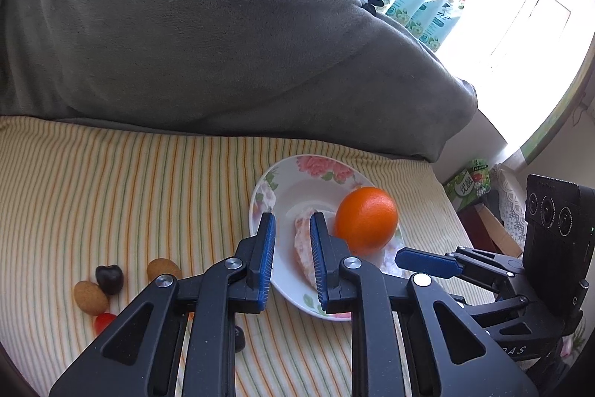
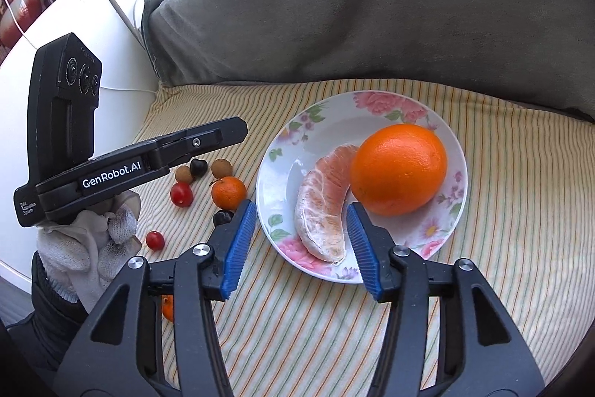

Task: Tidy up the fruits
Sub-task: 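Carry the pomelo segment with the right gripper onto the white plate, then open the right gripper and withdraw from the plate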

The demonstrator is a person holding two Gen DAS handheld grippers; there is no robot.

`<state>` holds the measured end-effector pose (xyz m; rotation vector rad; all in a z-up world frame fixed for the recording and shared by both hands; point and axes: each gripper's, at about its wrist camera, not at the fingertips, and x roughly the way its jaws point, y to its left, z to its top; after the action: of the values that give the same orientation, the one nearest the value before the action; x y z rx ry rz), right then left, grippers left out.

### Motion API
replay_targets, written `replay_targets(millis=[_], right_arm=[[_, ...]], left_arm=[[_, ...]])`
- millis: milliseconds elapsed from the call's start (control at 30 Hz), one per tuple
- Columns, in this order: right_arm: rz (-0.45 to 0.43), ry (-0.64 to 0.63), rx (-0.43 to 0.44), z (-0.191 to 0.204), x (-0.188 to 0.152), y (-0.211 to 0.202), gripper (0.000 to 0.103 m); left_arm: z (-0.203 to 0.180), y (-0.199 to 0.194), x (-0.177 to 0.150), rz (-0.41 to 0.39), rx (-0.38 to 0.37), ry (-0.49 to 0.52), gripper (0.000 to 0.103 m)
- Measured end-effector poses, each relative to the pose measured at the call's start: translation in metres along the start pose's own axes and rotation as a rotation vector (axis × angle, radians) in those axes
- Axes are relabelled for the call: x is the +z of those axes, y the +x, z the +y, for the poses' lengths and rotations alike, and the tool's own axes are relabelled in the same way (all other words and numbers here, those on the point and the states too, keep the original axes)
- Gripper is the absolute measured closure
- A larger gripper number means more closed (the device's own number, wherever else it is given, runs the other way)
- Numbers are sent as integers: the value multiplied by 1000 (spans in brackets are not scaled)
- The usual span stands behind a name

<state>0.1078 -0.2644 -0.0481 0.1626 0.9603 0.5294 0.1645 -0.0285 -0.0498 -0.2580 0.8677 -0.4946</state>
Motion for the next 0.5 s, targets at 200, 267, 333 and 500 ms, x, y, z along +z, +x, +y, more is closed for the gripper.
replay_targets(millis=[200,267,333,500], right_arm=[[-28,-15,-5,6,-4,-8,41],[-32,-21,-7,9,-5,-9,40],[-39,-24,-11,11,-8,-10,40],[-67,-29,-17,16,-14,-12,40]], left_arm=[[-2,-9,-3,-16,32,16,82],[-1,-13,-5,-22,47,20,70],[2,-18,-7,-30,59,20,52],[16,-33,-12,-51,101,8,48]])
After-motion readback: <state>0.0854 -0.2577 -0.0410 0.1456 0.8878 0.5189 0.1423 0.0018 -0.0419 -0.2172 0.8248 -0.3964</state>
